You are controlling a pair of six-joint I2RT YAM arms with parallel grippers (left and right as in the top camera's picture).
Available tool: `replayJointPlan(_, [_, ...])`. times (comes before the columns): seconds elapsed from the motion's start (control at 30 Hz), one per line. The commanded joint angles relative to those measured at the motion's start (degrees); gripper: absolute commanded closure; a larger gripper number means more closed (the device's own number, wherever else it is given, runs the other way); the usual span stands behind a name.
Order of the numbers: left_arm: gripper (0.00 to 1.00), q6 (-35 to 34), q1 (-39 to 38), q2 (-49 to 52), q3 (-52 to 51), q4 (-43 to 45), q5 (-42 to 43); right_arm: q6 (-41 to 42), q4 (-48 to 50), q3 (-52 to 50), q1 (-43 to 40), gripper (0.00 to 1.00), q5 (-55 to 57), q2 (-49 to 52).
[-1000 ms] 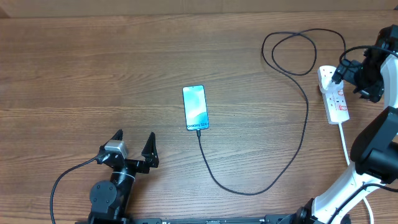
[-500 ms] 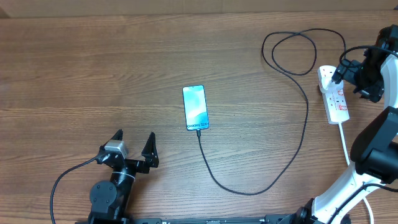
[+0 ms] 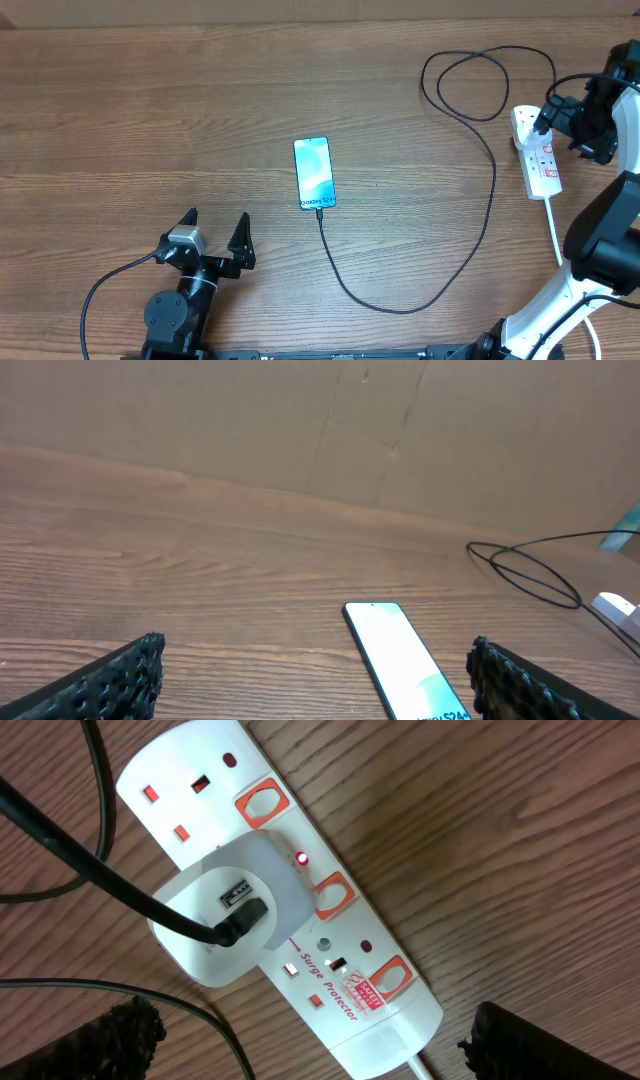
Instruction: Plug charger to phone and switch on socket
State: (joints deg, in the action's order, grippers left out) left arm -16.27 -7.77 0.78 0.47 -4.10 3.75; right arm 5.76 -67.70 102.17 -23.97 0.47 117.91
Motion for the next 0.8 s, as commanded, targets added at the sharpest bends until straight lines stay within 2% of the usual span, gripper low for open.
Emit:
replayJointPlan(0.0, [0.0,1.1,0.3,-0.5,-0.2,-0.2,-0.8,-0.2,0.2,-0.2,-0.2,0.0,0.5,-2.0])
replayJointPlan(0.37, [0.01,1.1,0.3,-0.5,-0.2,-0.2,-0.8,-0.2,0.2,-0.2,0.8,0.0,0.5,-6.1])
replayJointPlan(0.77, [0.0,1.1,0.3,-0.5,-0.2,-0.2,-0.8,-0.2,0.2,-0.2,5.5,0.0,0.5,-30.3])
